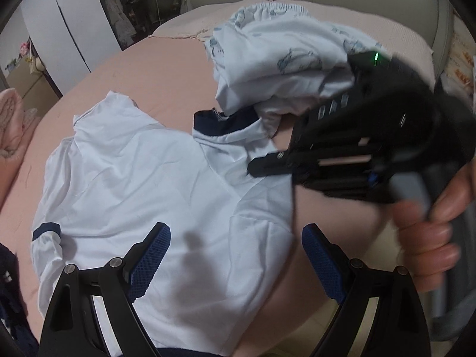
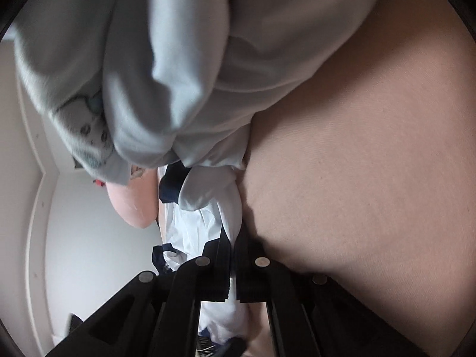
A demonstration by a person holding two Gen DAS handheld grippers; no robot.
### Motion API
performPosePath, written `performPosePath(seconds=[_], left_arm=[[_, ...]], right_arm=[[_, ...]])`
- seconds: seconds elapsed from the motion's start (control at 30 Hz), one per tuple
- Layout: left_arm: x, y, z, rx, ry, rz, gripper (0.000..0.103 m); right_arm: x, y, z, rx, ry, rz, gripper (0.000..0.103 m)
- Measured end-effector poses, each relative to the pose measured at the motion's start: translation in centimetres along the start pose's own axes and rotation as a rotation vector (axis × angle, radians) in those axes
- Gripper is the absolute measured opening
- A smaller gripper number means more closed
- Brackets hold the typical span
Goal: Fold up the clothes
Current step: 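Close the right tool on the shirt side while the left tool grips the hem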
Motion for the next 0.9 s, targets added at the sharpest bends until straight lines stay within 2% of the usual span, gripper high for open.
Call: performPosePath(seconds=[0.23,0.33,0.43,0.57,0.63,0.7,0.73,0.8,0.9], left_arm=[[-0.7,0.3,0.1,-0.044,-0.027,0.001,0.091],[-1.4,0.5,0.1,-0.049,-0.051,-0.021,0.091],[-2.0,0.8,0.9,-0.056,-0.047,-0.04,0.091],[-1.9,0.9,2.4,-0.042,-0.005,-0.059,0.09],[-1.7,0.8,2.4,-0.048,-0.023,-0.056,0.083],[-1.7,0.6,2.1,-0.09,-0.04,-0.032,0.054],[-1.7,0.5,2.0,-0.116,-0.048,-0.013,0.048],[-1.6,0.2,1.9,-0.139,-0.058,0.009,0.028],[-1.5,0.1,2.1,-0.169,-0.053,0.03,0.026]], right_arm=[[0.3,3.6,-0.4,-0.038,0.01,-0.035,0.001],[0.2,4.1,-0.2,-0.014,0.022,-0.032,0.001],[0.7,4.4,0.2,0.036,0.003,-0.063,0.001],[1.3,4.5,0.5,0.025,0.011,-0.061,0.001],[1.4,4.4,0.3,0.054,-0.004,-0.066,0.001],[1.3,4.3,0.1,0.076,-0.017,-0.078,0.001],[1.2,4.1,0.2,0.08,-0.022,-0.076,0.001],[0.8,3.4,-0.8,0.078,-0.023,-0.079,0.001],[0.5,2.9,-1.0,0.079,-0.022,-0.118,0.003]])
Point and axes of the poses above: each gripper's, at about its wrist camera, not at the fingertips, and z roughly the way its jaws point, y to its left, x to its underside, the point moved 5 cm from there along z, roughly the way its jaws point, and after that the axes turned 8 degrees about y, right-handed, at the moved point
